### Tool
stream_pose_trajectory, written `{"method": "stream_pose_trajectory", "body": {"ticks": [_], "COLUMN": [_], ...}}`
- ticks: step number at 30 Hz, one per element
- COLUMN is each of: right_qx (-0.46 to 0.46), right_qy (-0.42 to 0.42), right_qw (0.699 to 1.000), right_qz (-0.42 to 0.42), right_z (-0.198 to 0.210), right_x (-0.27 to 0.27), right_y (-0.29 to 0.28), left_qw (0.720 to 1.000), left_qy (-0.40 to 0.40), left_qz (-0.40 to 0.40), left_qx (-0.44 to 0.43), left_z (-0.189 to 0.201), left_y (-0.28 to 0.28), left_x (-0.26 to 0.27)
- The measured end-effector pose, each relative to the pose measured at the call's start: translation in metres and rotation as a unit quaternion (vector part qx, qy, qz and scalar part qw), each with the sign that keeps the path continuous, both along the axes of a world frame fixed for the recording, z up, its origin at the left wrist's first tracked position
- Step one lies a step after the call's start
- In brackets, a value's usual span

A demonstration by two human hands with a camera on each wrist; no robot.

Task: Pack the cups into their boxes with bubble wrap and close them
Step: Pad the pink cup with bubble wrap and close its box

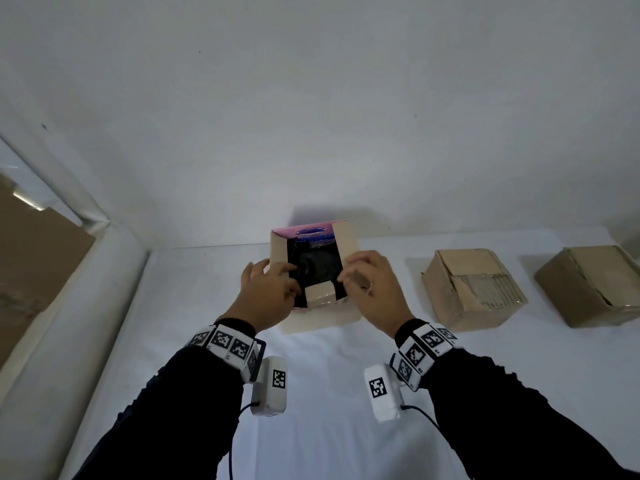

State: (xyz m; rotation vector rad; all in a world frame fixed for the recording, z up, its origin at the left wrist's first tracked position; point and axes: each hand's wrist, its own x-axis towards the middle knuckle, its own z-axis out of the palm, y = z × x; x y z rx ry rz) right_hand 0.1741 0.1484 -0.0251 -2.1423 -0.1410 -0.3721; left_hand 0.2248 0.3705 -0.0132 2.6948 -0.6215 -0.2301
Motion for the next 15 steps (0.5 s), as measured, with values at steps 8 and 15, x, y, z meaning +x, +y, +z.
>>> {"method": "stream_pose_trajectory", "body": {"ticks": [8,15], "right_qx": [0.021,-0.030], "right_qy": [0.187,0.257], "right_qw": [0.979,0.962], "right_qz": [-0.081,-0.089], "right_z": [0.008,0.008], "right_x": [0.025,0.027], "right_y": [-0.012,-0.015], "left_qw": [0.985,0.991], "left_qy": [0.056,0.081], "left_qz": [0.144,0.094], "left_qx": [-0.083,0.050], "left_z": [0.015,0.025], "left_y": [0.003,0.019], "left_x": [-0.002,-0.002]}}
